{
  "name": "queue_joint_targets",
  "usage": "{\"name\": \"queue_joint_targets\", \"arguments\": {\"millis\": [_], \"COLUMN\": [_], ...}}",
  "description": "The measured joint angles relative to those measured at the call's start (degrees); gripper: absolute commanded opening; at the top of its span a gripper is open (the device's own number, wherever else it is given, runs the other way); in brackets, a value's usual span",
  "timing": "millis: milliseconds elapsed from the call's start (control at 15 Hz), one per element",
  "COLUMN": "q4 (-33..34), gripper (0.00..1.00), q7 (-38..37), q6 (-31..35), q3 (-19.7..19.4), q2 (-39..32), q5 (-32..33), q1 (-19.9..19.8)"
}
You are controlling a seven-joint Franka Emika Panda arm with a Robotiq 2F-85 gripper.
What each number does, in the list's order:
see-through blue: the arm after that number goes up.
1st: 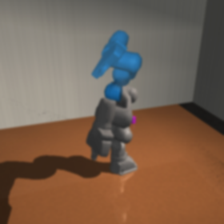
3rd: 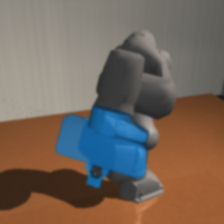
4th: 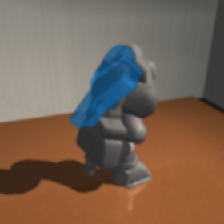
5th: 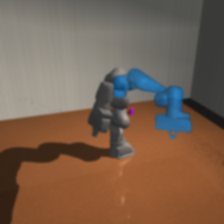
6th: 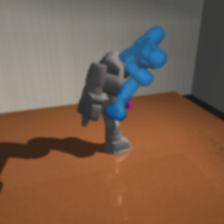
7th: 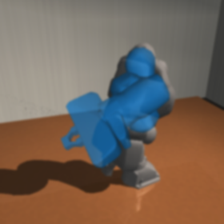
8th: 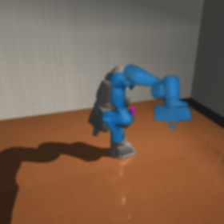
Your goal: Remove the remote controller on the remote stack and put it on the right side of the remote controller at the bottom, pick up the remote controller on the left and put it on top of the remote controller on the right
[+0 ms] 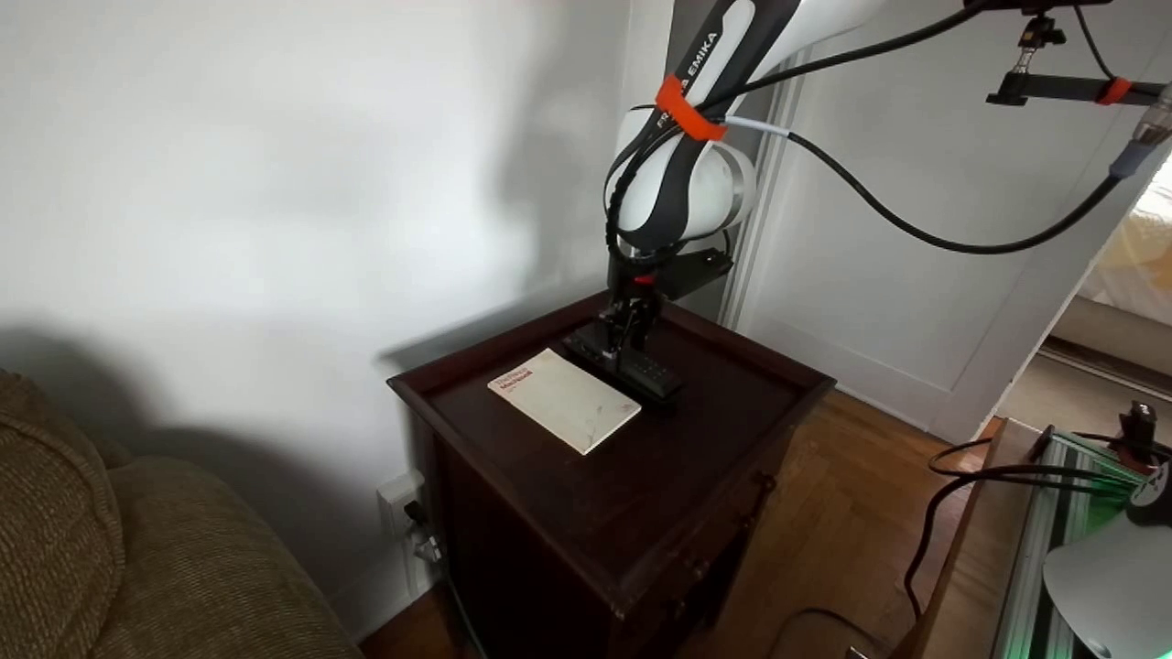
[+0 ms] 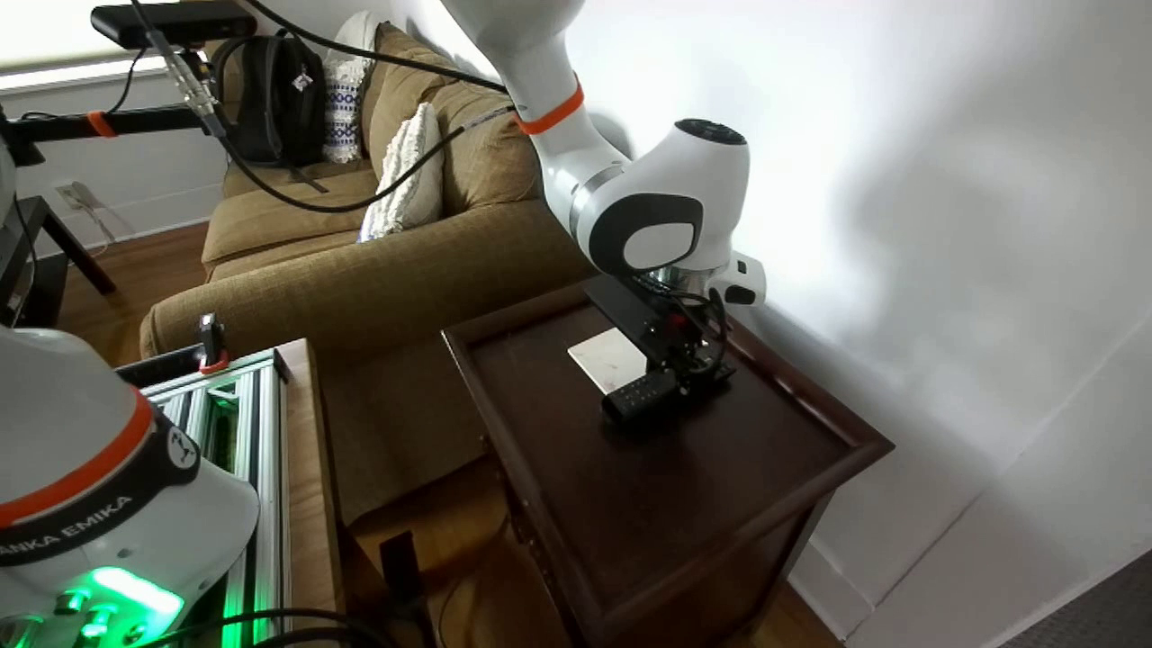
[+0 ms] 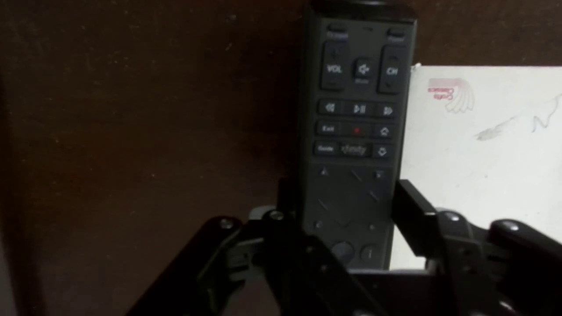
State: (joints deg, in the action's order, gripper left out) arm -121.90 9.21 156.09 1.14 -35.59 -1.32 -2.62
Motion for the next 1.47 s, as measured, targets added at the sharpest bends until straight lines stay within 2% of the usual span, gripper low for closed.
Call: {"name": "queue_joint_targets", "arguments": {"millis": [67,733,1067,1467], "q4": [0.2,0.5,-0.1,-1.1], "gripper": [0.26,0.26,0.26,0.26], "q7": [0.0,-0.1,0.7,3.9], "q6": [0.0,0.0,0.0,0.2], "q3": [0.0,-0.1,-0.8,-0.5], "q2": [-0.2,1.7,3.3,1.5], "q5": [0.0,0.4,0.3,0.2], "q1": [0.0,0.0,-3.8,-8.3]}}
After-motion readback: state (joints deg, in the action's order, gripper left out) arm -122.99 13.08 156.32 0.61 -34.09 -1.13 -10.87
